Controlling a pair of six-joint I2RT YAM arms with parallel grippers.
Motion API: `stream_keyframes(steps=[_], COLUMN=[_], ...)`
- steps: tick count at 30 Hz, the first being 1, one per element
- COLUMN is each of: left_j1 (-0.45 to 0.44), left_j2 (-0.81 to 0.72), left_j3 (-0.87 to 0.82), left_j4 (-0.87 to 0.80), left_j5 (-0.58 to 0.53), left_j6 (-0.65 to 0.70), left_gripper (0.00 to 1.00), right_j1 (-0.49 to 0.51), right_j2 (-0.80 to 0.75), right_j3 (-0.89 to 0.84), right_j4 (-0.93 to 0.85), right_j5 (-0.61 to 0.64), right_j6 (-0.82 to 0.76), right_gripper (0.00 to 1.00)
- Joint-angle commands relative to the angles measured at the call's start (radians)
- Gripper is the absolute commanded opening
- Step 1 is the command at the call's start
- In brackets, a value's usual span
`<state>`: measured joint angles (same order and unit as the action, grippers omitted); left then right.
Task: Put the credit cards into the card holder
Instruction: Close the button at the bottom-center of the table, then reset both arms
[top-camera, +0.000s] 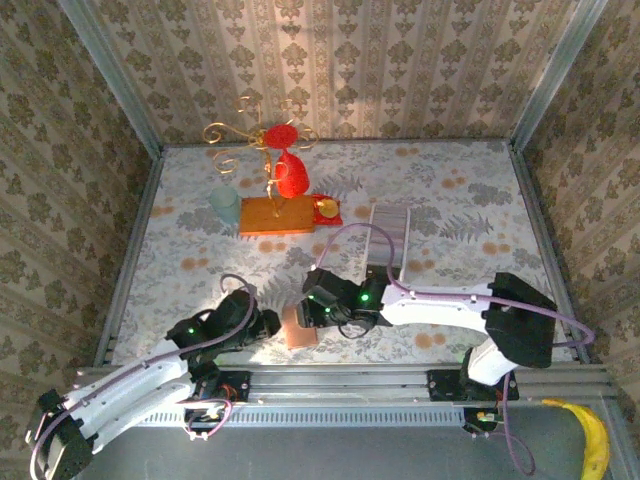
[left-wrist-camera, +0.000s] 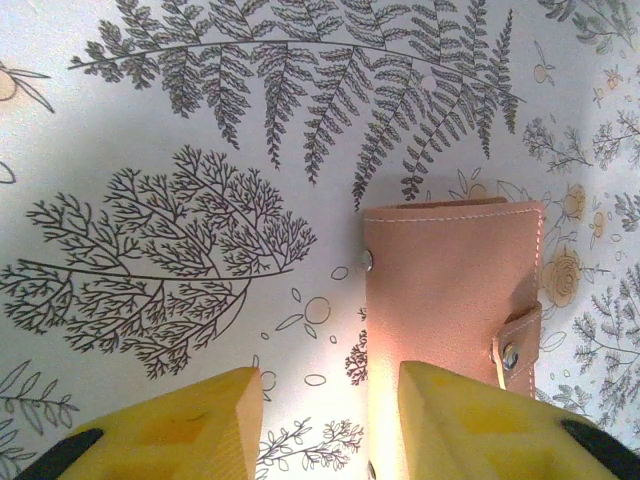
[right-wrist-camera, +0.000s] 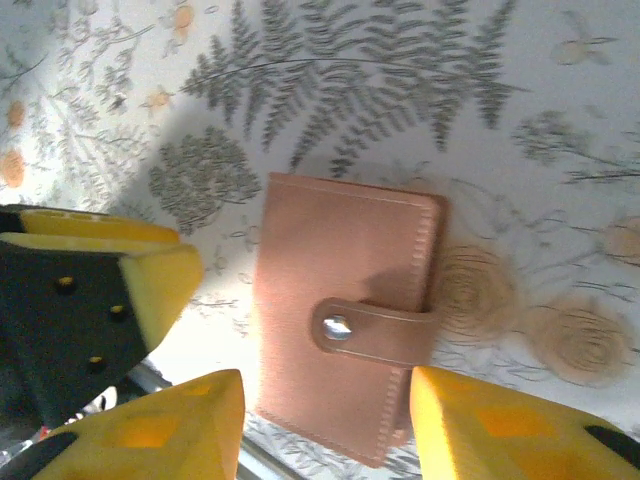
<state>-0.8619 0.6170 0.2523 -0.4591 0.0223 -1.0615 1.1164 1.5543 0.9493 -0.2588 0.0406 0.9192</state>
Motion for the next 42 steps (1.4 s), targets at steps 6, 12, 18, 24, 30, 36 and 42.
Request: stream_keyframes(steps=[6,12,18,24,30,36,42], left_j1=[0.008,0.008,0.008,0.009,0.023,0.117,0.272], left_j2=[0.091,0.149,0.201,0.276,0.273,0.177,0.147], left_j3=[0.009,0.004,-0.004,0.021,0.131,0.275,0.397], left_j4=[0.135,0.209,0.280,0.351,0.263,0.082,0.035], left_j5=[0.074,0.097,0.105,0.127,0.096,-0.023,-0.229], left_j6=[0.008,-0.002,-0.005,0.025,0.147,0.346,0.523], left_gripper=[0.41,0.41,0.40,0.40,0.40,0.51,1.00], right_j1=[-0.032,-0.031,-0.031,-0.032,-0.032,-0.064,-0.184], right_j2=[0.018,0.071,0.055,-0.051,-0.264,-0.493,-0.677], right_j3=[-0.095,-0.097,-0.105,-0.139,-0.171,-0.212,-0.294], right_j4=[0.075,0.133,0.121,0.091,0.012,0.021,0.164], right_j5=[-0.002,-0.036,-0.013,0.064,0.256,0.466,0.551], right_j6=[0.040,0.056,0.058,0.035,-0.067,-0.275,-0.599], right_gripper=[0.42,0.37,0.34,0.35,0.49,0.64,0.70])
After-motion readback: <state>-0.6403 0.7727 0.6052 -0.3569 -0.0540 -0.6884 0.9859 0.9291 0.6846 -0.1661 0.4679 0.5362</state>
